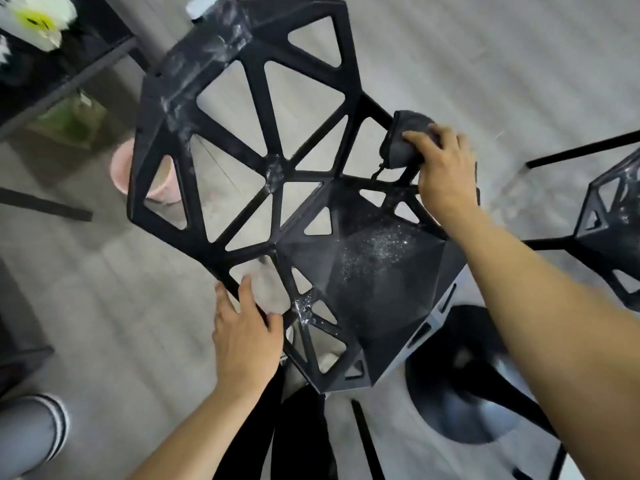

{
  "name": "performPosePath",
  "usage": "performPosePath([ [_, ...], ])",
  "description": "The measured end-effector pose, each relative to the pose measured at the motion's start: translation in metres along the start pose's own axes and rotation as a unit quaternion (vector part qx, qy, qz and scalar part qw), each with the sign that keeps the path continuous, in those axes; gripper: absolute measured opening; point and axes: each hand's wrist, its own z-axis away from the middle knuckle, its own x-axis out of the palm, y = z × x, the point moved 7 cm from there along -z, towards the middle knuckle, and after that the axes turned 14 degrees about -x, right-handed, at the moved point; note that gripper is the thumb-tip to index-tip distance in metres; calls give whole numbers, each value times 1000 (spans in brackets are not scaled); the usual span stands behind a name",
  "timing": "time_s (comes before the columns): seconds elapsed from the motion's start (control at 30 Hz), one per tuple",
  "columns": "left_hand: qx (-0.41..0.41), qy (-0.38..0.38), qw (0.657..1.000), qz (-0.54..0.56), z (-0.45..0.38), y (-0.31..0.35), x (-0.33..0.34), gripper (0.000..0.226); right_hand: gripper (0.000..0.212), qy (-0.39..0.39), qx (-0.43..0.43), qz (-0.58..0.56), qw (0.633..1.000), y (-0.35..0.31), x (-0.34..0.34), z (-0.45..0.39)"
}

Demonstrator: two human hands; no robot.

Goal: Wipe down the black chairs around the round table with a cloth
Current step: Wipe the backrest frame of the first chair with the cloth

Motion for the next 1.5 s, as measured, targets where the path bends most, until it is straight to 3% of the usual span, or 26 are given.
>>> performPosePath([
  [0.07,-25,-24,997,66,-6,-6,12,65,64,-29,20,-5,999,15,20,-18],
  [0.17,-73,-54,982,169,-8,-11,27,54,72,-133,22,-48,990,34,61,-27],
  [0.33,-164,21,930,330,-9,-13,28,44,70,-104,54,-109,987,54,70,-26],
  [0.53,-218,95,912,333,-9,-28,32,41,51,-163,101,-136,972,78,85,-26],
  [0.73,-235,128,905,332,-16,-18,20,41,46,-127,140,-146,971,81,86,-28],
  [1.0,-132,178,936,274,-59,20,-7,38,40,-85,236,-130,959,113,76,-8],
  [1.27,-54,153,980,119,-117,84,-39,35,34,-55,346,-140,926,133,53,66],
  [1.4,-20,152,986,62,-129,115,-45,25,32,-53,386,-132,911,137,45,106],
  [1.5,35,145,988,39,-135,132,-45,31,30,-54,415,-119,900,140,40,129],
])
